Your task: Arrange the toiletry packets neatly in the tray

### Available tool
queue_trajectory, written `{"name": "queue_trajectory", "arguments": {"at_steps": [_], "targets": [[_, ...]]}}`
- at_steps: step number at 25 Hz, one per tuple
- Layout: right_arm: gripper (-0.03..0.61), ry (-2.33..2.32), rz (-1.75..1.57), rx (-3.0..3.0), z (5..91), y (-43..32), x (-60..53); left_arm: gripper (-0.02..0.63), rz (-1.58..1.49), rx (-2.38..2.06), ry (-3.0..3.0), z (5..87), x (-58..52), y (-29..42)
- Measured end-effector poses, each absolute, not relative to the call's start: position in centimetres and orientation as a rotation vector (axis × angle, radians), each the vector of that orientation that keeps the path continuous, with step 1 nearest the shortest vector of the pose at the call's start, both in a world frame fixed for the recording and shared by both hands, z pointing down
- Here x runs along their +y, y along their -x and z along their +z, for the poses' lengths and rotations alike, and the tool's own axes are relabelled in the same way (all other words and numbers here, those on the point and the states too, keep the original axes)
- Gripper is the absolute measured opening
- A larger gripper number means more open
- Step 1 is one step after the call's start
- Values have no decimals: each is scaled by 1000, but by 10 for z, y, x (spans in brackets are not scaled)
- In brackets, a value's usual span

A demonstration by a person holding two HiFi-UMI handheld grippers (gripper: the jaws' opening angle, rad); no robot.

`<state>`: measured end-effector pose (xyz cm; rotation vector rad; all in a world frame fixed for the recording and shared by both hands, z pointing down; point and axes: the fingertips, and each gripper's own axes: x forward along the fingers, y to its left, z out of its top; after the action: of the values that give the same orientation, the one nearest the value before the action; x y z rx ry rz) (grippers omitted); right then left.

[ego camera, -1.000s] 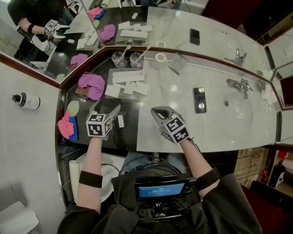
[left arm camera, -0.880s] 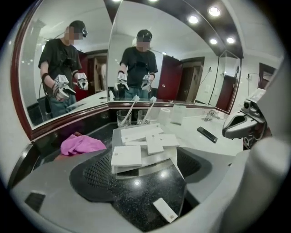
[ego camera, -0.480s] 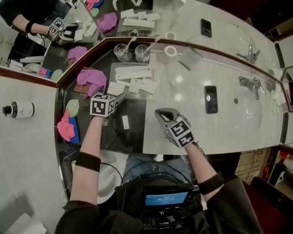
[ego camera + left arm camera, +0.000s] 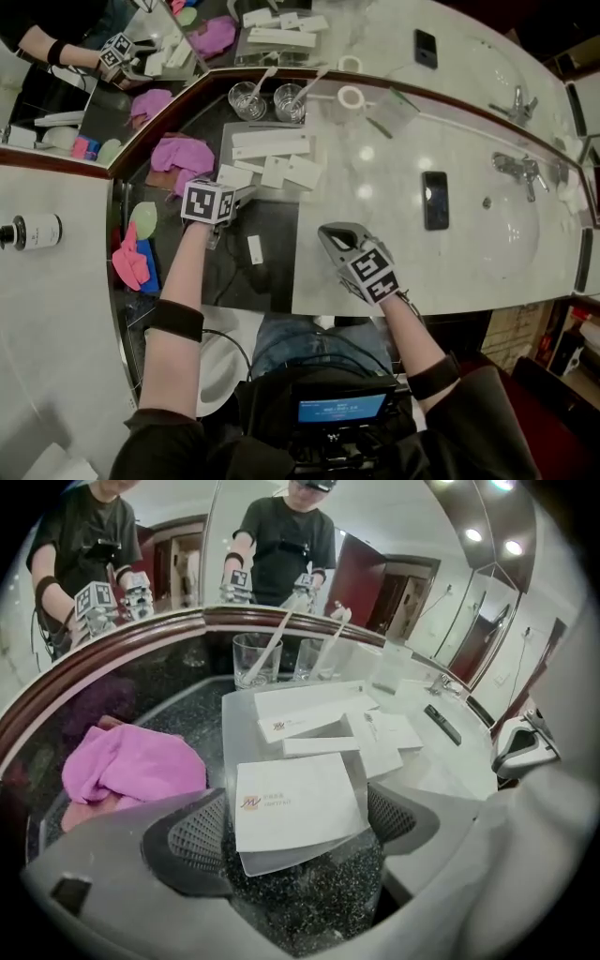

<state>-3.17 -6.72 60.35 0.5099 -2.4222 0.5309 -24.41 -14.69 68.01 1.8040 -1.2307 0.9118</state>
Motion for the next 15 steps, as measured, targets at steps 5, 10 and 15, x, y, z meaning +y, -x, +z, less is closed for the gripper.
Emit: {"name": "queue_trajectory", "arguments": {"at_steps": [5, 10, 15], "targets": [[17, -515, 525, -2424, 602, 29, -70, 403, 899, -1209, -1817, 678, -145, 242], [17, -525, 527, -2424, 600, 24, -69, 399, 877, -1223, -1843, 673, -146, 238], [17, -535, 530, -2423, 599, 17, -65, 399, 853, -1289, -1877, 655, -146, 240]]}}
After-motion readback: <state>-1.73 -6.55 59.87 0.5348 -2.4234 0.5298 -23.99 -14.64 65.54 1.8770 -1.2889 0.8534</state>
